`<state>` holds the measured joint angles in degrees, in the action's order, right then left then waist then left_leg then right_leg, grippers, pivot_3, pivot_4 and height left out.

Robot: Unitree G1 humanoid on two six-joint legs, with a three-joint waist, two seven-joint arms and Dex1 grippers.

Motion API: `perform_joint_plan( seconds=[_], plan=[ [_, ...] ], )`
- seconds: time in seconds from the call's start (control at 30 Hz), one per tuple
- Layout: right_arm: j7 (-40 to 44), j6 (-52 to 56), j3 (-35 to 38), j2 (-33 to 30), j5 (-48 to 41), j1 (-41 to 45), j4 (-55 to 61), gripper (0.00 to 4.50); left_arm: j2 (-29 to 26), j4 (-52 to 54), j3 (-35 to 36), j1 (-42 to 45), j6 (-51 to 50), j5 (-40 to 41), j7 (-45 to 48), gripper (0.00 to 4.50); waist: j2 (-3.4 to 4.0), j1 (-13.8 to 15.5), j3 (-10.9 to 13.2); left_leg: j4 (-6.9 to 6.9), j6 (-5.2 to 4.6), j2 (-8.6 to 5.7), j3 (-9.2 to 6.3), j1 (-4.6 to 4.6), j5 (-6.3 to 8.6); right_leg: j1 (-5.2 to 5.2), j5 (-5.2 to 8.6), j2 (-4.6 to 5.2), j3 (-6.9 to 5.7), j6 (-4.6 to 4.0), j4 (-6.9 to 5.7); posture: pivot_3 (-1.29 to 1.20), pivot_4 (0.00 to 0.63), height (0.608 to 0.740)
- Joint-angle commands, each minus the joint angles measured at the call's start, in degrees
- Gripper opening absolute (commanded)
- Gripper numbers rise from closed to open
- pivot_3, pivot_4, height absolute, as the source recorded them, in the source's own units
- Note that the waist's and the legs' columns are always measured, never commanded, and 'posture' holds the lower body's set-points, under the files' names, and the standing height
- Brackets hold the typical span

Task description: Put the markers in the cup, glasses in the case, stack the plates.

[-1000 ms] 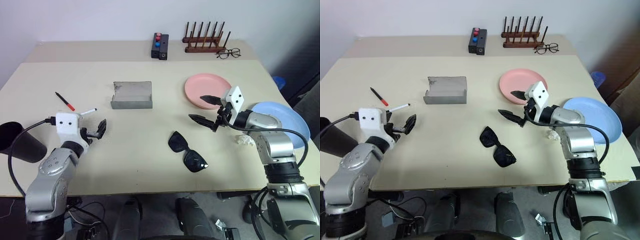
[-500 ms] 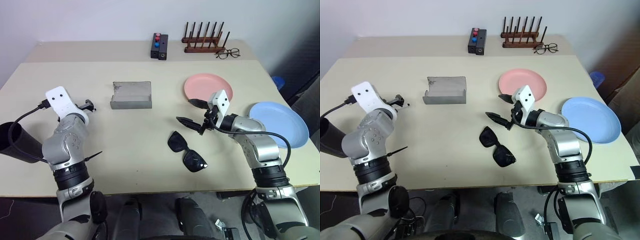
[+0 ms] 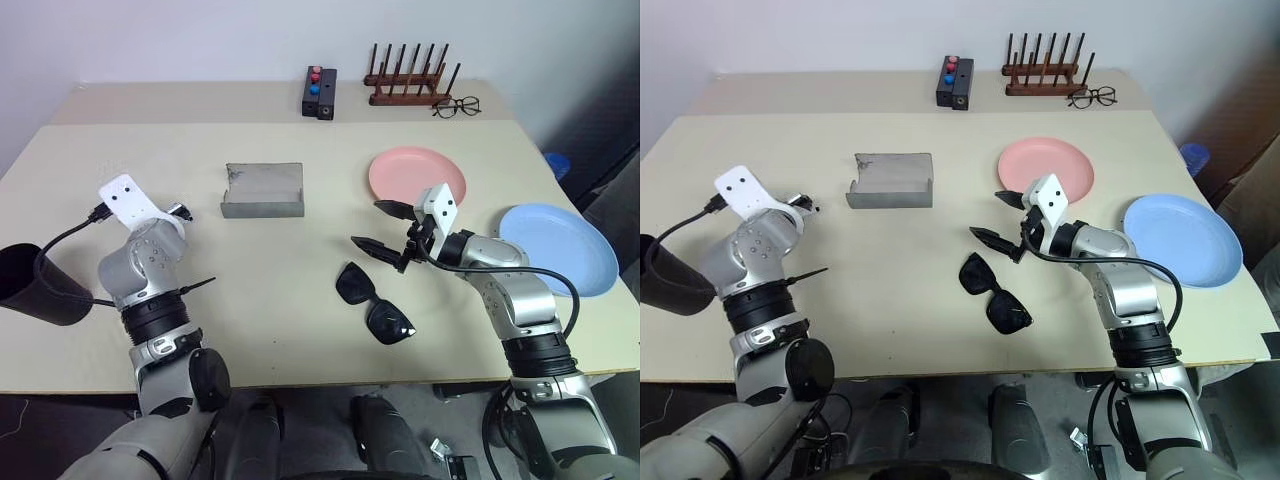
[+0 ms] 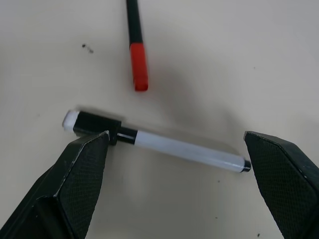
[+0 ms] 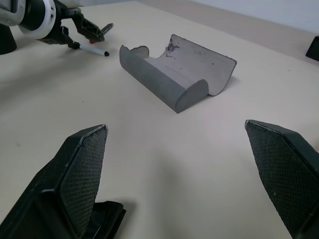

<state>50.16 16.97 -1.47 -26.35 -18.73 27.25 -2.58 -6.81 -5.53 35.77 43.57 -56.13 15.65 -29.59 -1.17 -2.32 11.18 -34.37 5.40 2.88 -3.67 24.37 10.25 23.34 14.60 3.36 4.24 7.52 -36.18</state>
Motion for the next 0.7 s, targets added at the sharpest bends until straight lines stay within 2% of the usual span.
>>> perform_joint_plan(
  seconds=[0.03, 0.47, 0.57, 0.63, 0.7],
  plan=[
    [-0.32, -0.53, 0.56, -0.05, -0.27, 0.17, 1.48, 4.50, 0.14, -0.84, 2.14, 3.26, -0.96, -0.44, -4.23, 4.45, 0.00, 0.01, 0.00, 0.00, 0.00, 0.00, 0.00, 0.00, 0.00, 0.00, 0.00, 0.00, -0.01, 0.00, 0.00, 0.00, 0.150, 0.740],
    [-0.20, -0.98, 0.87, -0.28, -0.44, -0.15, 1.08, 4.50, 0.17, -6.86, 6.87, 8.52, -6.31, -0.87, -12.01, 4.45, -0.01, -0.04, 0.00, 0.00, 0.02, -0.01, 0.00, 0.00, -0.01, 0.00, -0.01, 0.00, 0.00, 0.03, 0.01, 0.00, 0.150, 0.740],
    [-0.14, -1.30, 0.87, -0.23, -0.36, -0.35, 0.83, 4.50, -0.15, -7.13, 6.52, 8.54, -6.43, -1.27, -11.69, 3.60, -0.01, -0.06, 0.00, 0.02, 0.03, -0.01, 0.00, -0.01, -0.01, 0.00, -0.01, 0.00, -0.01, 0.04, 0.01, 0.00, 0.150, 0.740],
    [-0.08, -1.52, 0.87, -0.21, -0.31, -0.39, 0.61, 4.50, -0.52, -7.20, 5.71, 8.27, -6.14, -1.51, -10.91, 2.66, -0.01, -0.09, 0.00, 0.02, 0.03, -0.01, 0.00, -0.01, -0.01, 0.00, -0.02, 0.00, -0.01, 0.04, 0.01, 0.00, 0.150, 0.740],
    [-0.01, -1.71, 0.87, -0.23, -0.28, -0.38, 0.41, 4.50, -0.53, -7.02, 5.40, 8.07, -5.68, -1.55, -10.42, 2.66, -0.01, -0.18, 0.00, 0.05, 0.03, -0.01, 0.01, -0.03, -0.01, 0.00, -0.02, 0.00, -0.01, 0.04, 0.01, 0.00, 0.150, 0.740]
  ],
)
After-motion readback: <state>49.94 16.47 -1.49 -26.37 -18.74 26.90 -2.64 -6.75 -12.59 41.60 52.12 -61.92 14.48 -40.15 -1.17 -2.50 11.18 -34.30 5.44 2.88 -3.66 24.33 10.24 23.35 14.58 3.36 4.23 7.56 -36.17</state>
